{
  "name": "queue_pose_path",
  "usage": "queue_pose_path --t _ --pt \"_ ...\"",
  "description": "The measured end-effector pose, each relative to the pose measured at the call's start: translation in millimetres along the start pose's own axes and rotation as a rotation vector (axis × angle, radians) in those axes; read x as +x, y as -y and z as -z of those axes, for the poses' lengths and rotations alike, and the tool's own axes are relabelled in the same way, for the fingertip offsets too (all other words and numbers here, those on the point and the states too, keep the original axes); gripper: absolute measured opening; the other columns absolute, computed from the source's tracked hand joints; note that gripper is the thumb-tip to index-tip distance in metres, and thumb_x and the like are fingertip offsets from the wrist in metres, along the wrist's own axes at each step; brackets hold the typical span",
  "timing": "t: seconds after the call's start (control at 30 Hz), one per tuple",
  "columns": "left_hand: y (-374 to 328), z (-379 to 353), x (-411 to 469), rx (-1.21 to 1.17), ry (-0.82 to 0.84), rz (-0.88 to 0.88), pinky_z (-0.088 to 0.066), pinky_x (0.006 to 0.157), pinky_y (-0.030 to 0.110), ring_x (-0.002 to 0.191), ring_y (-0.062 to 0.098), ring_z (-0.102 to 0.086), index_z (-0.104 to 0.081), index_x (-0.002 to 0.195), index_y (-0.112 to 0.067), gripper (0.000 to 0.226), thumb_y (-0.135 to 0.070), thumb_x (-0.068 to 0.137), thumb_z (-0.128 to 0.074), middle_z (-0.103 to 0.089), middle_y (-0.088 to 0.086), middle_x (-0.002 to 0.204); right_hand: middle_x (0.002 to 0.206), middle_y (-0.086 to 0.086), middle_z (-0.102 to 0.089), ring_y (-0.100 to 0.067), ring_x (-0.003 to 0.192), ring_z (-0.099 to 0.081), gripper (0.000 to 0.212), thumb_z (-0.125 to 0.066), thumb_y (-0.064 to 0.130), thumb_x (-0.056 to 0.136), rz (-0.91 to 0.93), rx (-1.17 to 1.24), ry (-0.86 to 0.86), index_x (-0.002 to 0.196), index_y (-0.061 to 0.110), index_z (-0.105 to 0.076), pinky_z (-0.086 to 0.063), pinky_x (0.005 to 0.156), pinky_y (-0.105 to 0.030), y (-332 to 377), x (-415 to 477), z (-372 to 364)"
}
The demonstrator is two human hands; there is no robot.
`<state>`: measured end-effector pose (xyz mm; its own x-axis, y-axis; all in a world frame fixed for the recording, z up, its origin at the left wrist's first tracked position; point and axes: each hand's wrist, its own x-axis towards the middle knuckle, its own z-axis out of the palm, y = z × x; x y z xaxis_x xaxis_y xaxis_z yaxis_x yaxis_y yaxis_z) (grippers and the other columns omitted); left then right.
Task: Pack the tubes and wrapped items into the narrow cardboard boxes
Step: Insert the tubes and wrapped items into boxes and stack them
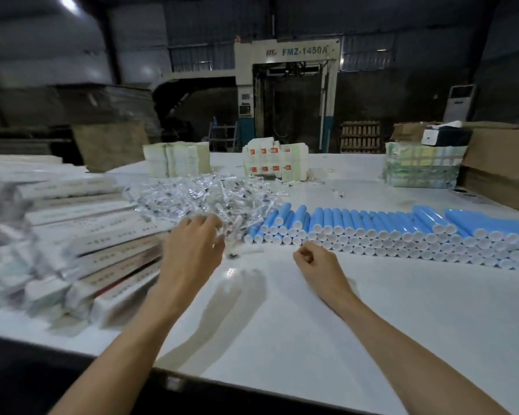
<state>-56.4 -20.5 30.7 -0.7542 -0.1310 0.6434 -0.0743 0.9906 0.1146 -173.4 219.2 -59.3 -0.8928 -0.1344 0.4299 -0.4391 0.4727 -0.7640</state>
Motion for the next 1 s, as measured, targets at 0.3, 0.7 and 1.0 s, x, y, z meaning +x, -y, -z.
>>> queue_pose_path --t 0.3,0.7,1.0 --pt "101.7 52.4 -1.6 0.555 0.139 0.298 -0.036 0.109 0.048 0.138 0.036 -0.049 -0.069 0.133 -0.014 0.058 -0.062 0.103 -0.055 -0.059 0.009 0.147 0.068 -0.002 -0.061 -0.009 0.056 -0.047 0.021 -0.064 0.029 0.096 0.001 0.086 0.013 0.076 0.025 -0.057 -0.043 0.061 -0.033 -4.6 3.8 -5.8" --pt "35.8 60.7 6.5 0.038 -0.107 -0.025 -0.03 0.036 0.022 0.043 0.005 -0.047 -0.041 0.104 -0.018 0.034 -0.048 0.106 -0.056 -0.051 -0.012 0.064 0.07 -0.003 -0.063 -0.012 0.06 -0.052 0.023 -0.063 0.029 0.098 -0.015 0.083 0.016 0.076 0.021 -0.059 -0.048 0.062 -0.04 1.8 0.7 -2.4" --pt "-65.8 -11.7 27.9 -0.552 0.3 -0.106 -0.043 0.105 0.04 0.118 0.015 -0.054 -0.009 0.167 -0.033 0.082 -0.079 0.103 -0.029 -0.037 0.002 0.157 0.071 0.004 -0.061 -0.009 0.063 -0.052 0.021 -0.058 0.035 0.106 -0.023 0.346 0.048 0.091 0.024 -0.069 -0.042 0.063 -0.031 19.4 -4.7 8.1"
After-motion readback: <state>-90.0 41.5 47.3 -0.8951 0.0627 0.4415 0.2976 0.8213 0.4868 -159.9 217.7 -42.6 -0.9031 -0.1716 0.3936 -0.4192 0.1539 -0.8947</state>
